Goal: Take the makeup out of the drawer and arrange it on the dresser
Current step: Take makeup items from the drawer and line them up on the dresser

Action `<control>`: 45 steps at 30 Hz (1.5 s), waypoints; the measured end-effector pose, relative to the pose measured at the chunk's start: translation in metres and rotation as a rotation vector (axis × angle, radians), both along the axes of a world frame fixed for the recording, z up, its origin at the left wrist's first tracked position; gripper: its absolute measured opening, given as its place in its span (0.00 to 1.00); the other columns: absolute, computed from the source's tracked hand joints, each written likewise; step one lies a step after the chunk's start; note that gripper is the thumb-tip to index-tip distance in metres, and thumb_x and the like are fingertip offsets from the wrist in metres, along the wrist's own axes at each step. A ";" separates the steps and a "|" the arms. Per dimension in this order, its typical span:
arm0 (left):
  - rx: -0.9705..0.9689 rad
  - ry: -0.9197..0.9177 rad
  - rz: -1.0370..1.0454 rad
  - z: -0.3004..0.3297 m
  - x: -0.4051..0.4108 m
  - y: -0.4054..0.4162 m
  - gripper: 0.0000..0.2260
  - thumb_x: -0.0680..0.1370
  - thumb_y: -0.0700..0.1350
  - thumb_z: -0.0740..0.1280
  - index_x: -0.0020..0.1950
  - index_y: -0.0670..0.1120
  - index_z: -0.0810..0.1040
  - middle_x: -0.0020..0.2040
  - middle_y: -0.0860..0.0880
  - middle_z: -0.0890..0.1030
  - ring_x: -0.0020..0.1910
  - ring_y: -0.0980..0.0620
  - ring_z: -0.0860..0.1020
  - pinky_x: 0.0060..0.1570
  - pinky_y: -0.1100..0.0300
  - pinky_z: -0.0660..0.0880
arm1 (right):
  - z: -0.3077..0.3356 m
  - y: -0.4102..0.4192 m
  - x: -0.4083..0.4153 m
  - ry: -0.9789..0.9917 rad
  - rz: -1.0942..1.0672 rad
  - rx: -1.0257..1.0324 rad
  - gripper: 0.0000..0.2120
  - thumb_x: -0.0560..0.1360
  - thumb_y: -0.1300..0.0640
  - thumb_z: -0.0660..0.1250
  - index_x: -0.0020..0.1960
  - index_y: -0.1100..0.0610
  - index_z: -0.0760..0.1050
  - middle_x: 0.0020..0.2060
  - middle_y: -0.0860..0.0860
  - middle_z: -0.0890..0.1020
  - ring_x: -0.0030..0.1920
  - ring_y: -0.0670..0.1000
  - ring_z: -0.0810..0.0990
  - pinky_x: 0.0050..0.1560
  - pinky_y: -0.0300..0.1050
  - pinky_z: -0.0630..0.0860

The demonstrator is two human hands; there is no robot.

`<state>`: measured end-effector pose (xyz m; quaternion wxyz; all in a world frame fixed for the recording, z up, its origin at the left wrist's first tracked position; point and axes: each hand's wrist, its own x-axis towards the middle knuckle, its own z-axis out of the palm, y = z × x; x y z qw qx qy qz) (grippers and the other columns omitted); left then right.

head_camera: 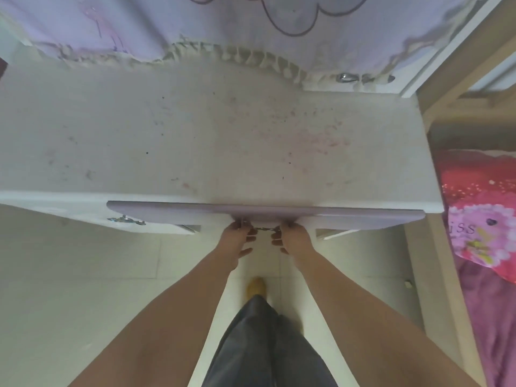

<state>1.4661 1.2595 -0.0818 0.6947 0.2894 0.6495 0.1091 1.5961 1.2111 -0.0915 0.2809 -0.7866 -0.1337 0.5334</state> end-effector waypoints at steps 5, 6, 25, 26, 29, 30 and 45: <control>-0.022 0.026 0.126 -0.001 -0.001 -0.020 0.06 0.79 0.41 0.60 0.53 0.43 0.74 0.45 0.47 0.78 0.51 0.48 0.76 0.56 0.49 0.73 | 0.000 -0.019 -0.009 0.017 0.003 -0.034 0.17 0.81 0.54 0.51 0.45 0.60 0.74 0.32 0.52 0.79 0.34 0.52 0.78 0.37 0.40 0.70; -0.022 0.041 0.137 -0.001 -0.002 -0.027 0.07 0.79 0.40 0.59 0.54 0.42 0.74 0.46 0.47 0.78 0.50 0.48 0.76 0.56 0.50 0.74 | 0.001 -0.026 -0.011 0.021 0.012 -0.044 0.18 0.81 0.53 0.50 0.45 0.60 0.75 0.34 0.53 0.80 0.36 0.53 0.78 0.38 0.41 0.70; -0.013 -0.023 0.296 -0.042 -0.025 -0.121 0.11 0.80 0.36 0.53 0.52 0.41 0.75 0.48 0.42 0.80 0.47 0.45 0.79 0.41 0.55 0.79 | -0.035 -0.115 -0.034 0.089 0.065 -0.076 0.12 0.81 0.57 0.54 0.42 0.55 0.73 0.47 0.57 0.83 0.46 0.55 0.81 0.51 0.46 0.75; -0.009 -0.024 0.294 -0.045 -0.026 -0.121 0.12 0.79 0.35 0.52 0.50 0.42 0.75 0.48 0.42 0.80 0.46 0.45 0.80 0.39 0.55 0.79 | -0.039 -0.116 -0.034 0.100 0.063 -0.071 0.12 0.81 0.58 0.55 0.41 0.56 0.74 0.47 0.57 0.83 0.45 0.55 0.81 0.50 0.46 0.75; 0.014 -0.028 0.306 -0.052 -0.027 -0.120 0.12 0.80 0.35 0.52 0.47 0.43 0.74 0.47 0.41 0.79 0.45 0.44 0.80 0.40 0.55 0.79 | -0.048 -0.119 -0.033 0.078 0.109 -0.059 0.14 0.80 0.61 0.57 0.38 0.55 0.74 0.50 0.59 0.83 0.49 0.59 0.81 0.58 0.51 0.76; 0.014 -0.022 0.296 -0.052 -0.027 -0.121 0.12 0.80 0.35 0.52 0.48 0.42 0.74 0.48 0.41 0.79 0.45 0.44 0.80 0.41 0.54 0.79 | -0.048 -0.120 -0.033 0.076 0.148 -0.060 0.13 0.80 0.61 0.57 0.39 0.56 0.74 0.51 0.60 0.82 0.51 0.60 0.81 0.60 0.52 0.76; 0.189 -0.100 -0.942 0.065 0.070 -0.123 0.11 0.82 0.45 0.57 0.44 0.50 0.78 0.39 0.54 0.82 0.37 0.60 0.80 0.41 0.68 0.76 | 0.069 -0.155 0.143 0.004 0.516 0.106 0.11 0.80 0.57 0.58 0.47 0.45 0.77 0.42 0.44 0.83 0.43 0.43 0.82 0.43 0.36 0.76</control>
